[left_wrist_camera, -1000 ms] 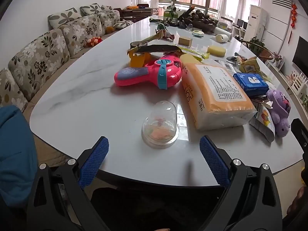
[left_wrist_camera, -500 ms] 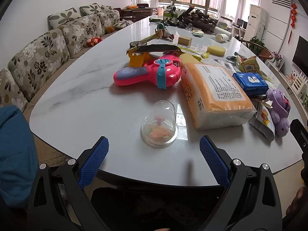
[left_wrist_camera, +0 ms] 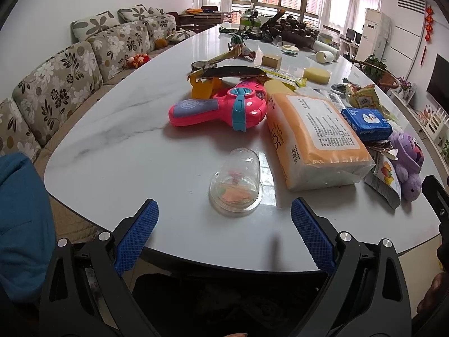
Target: Collect trash
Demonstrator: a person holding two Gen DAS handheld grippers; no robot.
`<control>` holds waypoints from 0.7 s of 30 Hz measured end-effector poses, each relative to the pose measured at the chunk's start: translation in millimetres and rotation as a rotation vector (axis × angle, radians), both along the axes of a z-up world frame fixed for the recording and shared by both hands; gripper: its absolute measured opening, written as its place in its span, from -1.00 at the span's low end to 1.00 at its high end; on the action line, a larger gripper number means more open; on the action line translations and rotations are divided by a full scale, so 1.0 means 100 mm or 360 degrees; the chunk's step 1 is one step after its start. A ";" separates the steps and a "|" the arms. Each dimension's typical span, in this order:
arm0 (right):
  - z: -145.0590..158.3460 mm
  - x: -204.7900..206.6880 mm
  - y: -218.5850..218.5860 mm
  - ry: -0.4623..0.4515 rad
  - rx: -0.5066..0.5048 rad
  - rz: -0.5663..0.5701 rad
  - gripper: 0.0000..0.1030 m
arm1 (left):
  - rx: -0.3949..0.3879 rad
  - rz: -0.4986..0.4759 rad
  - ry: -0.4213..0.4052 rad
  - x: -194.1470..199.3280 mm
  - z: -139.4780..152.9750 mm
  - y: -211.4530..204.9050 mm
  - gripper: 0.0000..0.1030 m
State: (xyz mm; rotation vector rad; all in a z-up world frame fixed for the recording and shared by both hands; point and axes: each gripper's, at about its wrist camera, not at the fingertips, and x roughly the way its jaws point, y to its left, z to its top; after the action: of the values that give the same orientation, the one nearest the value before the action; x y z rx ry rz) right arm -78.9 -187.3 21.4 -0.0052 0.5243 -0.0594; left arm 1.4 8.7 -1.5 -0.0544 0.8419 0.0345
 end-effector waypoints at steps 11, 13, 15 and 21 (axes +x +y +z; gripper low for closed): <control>-0.03 0.02 -0.03 0.0030 0.0022 -0.0013 0.90 | 0.0000 0.0002 0.0003 0.03 -0.02 0.02 0.80; -0.03 0.02 -0.03 0.0033 0.0022 -0.0013 0.90 | 0.0002 0.0001 0.0002 0.02 -0.02 0.01 0.80; -0.03 0.02 -0.03 0.0032 0.0024 -0.0016 0.90 | 0.0001 0.0002 0.0000 0.02 -0.02 0.01 0.80; -0.03 0.03 -0.03 0.0035 0.0021 -0.0015 0.90 | -0.0004 0.0006 0.0002 0.02 -0.02 0.01 0.80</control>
State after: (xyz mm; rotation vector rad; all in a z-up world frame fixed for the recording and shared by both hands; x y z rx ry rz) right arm -75.9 -190.3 18.6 0.0093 0.5468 -0.0651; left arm 3.8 9.2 -3.3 -0.0586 0.8434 0.0371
